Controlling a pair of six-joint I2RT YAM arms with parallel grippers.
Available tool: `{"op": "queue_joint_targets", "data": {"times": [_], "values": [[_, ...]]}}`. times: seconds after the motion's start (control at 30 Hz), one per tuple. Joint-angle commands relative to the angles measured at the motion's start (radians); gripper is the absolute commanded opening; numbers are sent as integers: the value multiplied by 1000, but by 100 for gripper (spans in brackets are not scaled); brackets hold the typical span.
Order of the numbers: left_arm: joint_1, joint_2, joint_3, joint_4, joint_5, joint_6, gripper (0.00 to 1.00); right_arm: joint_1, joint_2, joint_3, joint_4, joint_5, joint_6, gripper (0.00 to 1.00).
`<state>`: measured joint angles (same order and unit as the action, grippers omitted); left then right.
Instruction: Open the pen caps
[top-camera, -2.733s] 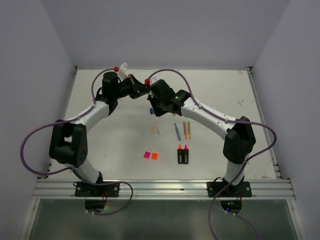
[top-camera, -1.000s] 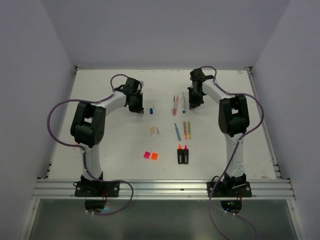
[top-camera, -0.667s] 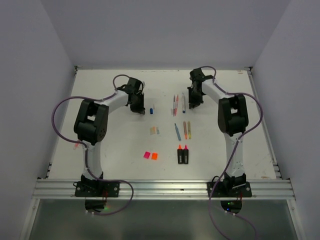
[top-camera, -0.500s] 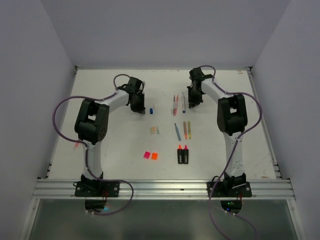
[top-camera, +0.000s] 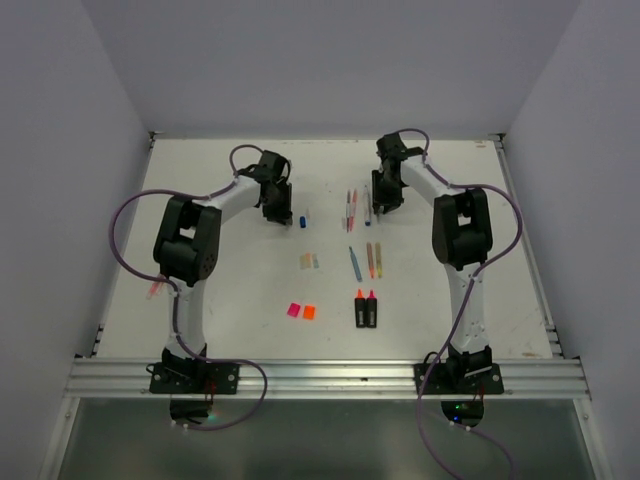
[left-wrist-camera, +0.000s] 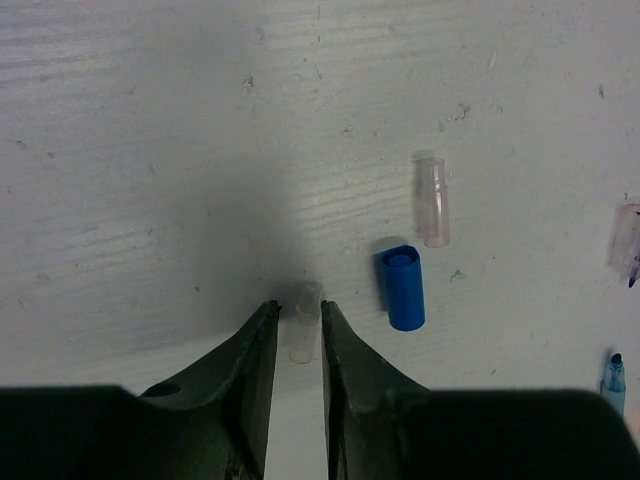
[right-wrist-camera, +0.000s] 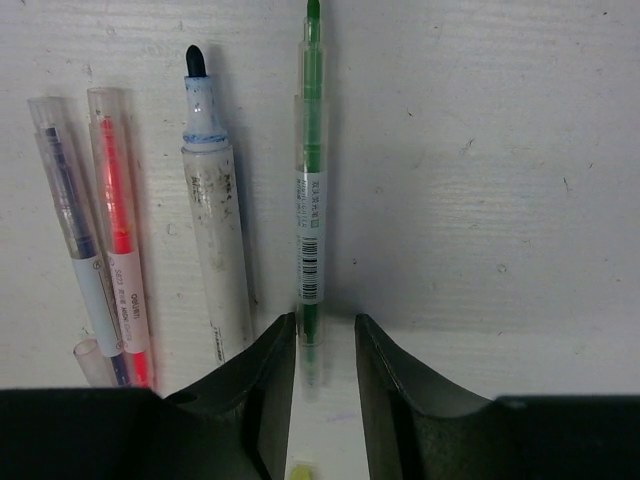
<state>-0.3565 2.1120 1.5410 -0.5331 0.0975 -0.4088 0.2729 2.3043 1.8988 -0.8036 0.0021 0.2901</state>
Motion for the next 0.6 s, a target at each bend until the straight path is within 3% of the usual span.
{"op": "queue_joint_targets", "data": {"times": [0.0,0.3,0.57], "values": [[-2,39,11,-61,-47,8,27,-4,35,34,6,33,-5,35],[1,6,42,-54,-53,22,27,-4,26,65,-6,32,-5,39],[14,-113,113,-87,-136,31,29,-4,-52,111,-49,58,9,42]]}}
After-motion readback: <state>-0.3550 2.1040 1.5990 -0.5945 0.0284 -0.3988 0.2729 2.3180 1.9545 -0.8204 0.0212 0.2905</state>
